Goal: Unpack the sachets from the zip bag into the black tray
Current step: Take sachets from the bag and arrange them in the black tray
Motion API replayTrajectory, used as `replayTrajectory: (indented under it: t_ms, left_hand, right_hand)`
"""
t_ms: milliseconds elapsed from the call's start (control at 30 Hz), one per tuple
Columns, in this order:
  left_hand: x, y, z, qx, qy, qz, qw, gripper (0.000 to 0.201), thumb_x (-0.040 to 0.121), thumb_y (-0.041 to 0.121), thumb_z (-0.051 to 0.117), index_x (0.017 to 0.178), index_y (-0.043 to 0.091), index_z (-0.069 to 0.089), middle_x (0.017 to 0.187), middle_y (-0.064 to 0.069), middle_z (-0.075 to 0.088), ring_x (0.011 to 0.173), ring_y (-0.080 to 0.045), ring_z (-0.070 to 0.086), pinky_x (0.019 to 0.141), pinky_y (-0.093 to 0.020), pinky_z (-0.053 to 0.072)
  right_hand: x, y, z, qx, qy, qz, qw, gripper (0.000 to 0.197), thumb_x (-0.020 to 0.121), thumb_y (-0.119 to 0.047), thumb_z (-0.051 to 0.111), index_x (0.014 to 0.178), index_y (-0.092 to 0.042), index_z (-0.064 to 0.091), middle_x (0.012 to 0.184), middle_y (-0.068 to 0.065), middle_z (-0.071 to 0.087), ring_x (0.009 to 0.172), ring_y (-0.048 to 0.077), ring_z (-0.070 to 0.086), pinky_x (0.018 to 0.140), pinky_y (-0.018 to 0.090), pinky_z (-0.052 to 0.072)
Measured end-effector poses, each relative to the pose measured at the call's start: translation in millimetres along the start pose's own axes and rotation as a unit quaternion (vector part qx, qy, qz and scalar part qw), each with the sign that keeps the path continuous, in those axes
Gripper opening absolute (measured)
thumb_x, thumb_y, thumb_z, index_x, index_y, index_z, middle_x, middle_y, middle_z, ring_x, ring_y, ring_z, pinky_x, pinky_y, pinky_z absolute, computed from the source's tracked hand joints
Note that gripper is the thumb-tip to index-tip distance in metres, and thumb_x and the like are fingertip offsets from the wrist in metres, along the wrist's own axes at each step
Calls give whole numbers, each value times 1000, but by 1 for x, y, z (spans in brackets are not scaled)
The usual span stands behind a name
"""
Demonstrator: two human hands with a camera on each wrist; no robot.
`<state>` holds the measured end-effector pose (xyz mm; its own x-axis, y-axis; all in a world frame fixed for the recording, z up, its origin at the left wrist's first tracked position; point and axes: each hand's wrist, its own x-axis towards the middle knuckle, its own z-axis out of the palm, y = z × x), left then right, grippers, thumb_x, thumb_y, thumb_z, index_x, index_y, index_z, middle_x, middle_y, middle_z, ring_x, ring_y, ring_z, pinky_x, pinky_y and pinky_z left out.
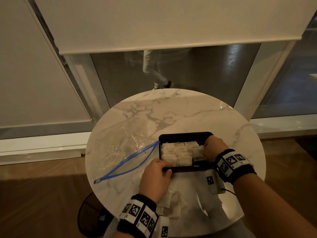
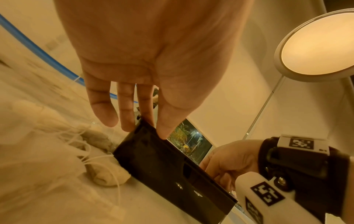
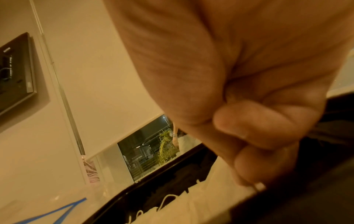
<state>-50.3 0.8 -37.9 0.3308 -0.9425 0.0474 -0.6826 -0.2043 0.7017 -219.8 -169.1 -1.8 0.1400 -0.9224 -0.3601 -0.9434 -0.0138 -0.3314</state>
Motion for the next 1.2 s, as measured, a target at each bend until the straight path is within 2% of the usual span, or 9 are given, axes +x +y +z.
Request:
replayTrajectory:
  t_ms: [167,400,500,567,700,833,900,1067,1200]
  left_hand:
    - [0,-1,0,-4,5,4,1000,22,94,25,66,115,29,72,113,15,62,104,2,55,88,-5,35]
    - [1,-3,-1,-26,-6,2,1000,22,93,25,67,114,27,72,113,14,62,104,2,57,89,-5,39]
    - [1,-3,-2,-33,-12,3,999,22,93,24,68,114,26,72,113,13,63,104,2,57,96,-13,46]
    - [0,-3,-4,-35,-10,0,999,23,93,24,67,115,27,71,114,14,61,104,2,57,97,-15,46]
    - [-1,-3,-12,-48,15,-10,999,24,93,27,67,117,29,67,113,15,59,96,5,57,82,-5,44]
    - [0,-5,-24,-69,41,-23,996,17,90,25,71,107,30,69,101,15,64,80,2,58,74,-11,46]
    - [-1,-9,-31,-74,50,-36,995,16,88,21,74,99,30,68,92,15,66,73,2,57,70,-9,44]
    - [-3,-23,-50,-77,26,-70,994,11,85,20,77,90,27,70,85,12,68,80,6,61,66,-7,43]
    - [-4,-31,-64,-87,22,-85,992,9,83,19,79,84,25,73,81,9,71,76,3,63,63,-5,44]
  right_hand:
    - [6,-1,8,-13,-7,-3,1000,13,92,-9,57,99,-5,66,90,11,65,76,26,58,68,32,46]
    - [12,-3,13,-16,-16,-7,1000,16,92,-12,59,102,-3,67,88,10,61,78,25,56,68,30,45]
    - [13,-4,14,-19,-18,-10,1000,17,92,-13,61,104,-2,67,89,10,60,79,25,55,69,29,44]
    - [13,-2,13,-18,-16,-5,1000,16,91,-13,62,103,-2,67,91,11,61,79,25,56,68,29,45]
    - [7,4,9,21,24,-2,999,16,89,-15,62,99,-3,68,99,16,68,77,27,61,66,30,47]
    - [-16,3,4,96,117,-52,987,12,88,-16,67,88,-6,72,81,6,66,68,15,57,63,27,47]
    - [-36,0,3,146,144,-81,975,11,89,-20,67,88,-11,72,79,1,67,69,13,60,62,27,50]
    - [-86,-7,12,233,116,-125,957,10,88,-32,69,85,-22,70,75,-4,69,70,9,65,59,24,49]
    - [-103,-9,31,244,56,-139,958,10,88,-33,71,82,-24,71,74,-6,70,71,8,67,67,29,57]
